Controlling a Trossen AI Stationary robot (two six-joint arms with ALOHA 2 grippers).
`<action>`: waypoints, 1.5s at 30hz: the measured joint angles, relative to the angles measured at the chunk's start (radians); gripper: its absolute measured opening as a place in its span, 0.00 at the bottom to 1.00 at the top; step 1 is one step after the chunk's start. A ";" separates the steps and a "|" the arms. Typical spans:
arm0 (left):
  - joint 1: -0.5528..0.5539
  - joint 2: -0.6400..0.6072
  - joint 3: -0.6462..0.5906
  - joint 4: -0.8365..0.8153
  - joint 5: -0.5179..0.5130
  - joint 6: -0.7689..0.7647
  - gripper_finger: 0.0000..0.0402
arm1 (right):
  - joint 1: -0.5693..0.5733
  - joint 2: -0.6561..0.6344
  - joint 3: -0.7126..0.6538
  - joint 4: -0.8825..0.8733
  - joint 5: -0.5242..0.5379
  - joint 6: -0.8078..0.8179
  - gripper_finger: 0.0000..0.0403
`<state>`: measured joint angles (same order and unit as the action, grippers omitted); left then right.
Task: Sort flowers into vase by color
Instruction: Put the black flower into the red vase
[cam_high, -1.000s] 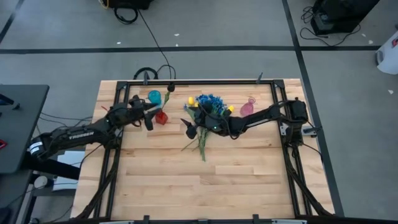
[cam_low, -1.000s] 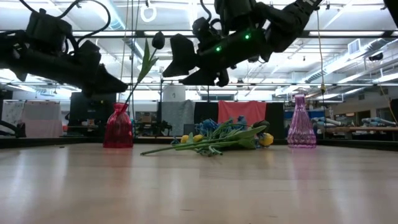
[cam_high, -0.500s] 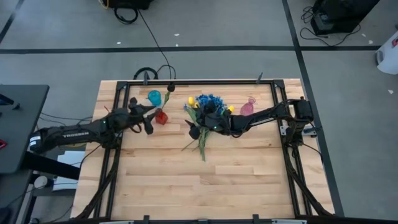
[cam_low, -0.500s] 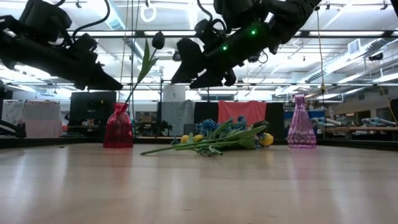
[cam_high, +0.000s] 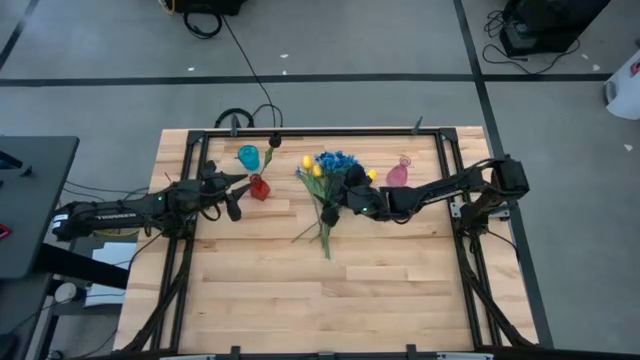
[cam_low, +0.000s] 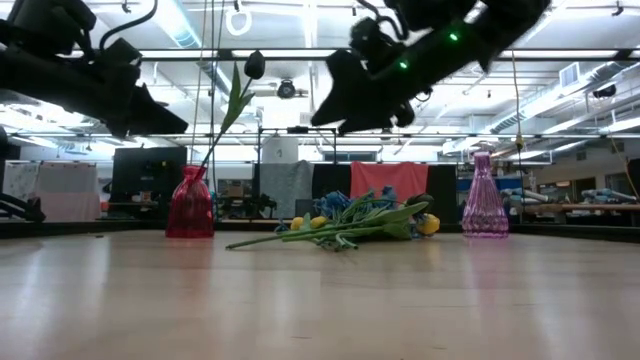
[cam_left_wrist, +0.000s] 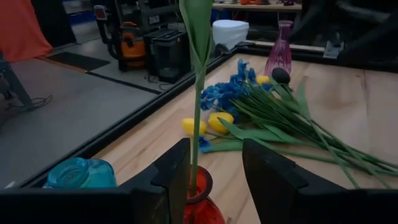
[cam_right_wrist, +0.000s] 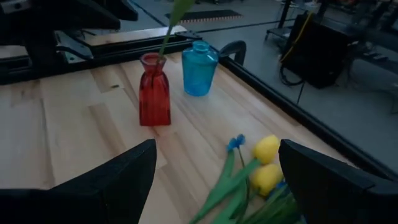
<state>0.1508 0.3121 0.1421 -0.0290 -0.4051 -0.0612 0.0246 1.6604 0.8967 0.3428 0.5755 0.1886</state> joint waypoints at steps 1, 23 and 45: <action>-0.005 -0.008 0.000 -0.014 0.000 -0.008 0.38 | -0.002 -0.007 -0.028 0.030 -0.012 0.004 0.86; -0.124 0.036 -0.133 0.173 0.327 -0.185 0.38 | -0.008 -0.011 -0.033 -0.212 -0.150 0.143 0.86; -0.433 0.668 0.028 0.594 0.150 -0.234 0.38 | 0.080 -0.282 -0.032 -0.292 0.063 0.038 0.86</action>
<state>-0.2825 0.9798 0.1703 0.5652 -0.2555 -0.2954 0.1045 1.3785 0.8646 0.0509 0.6384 0.2266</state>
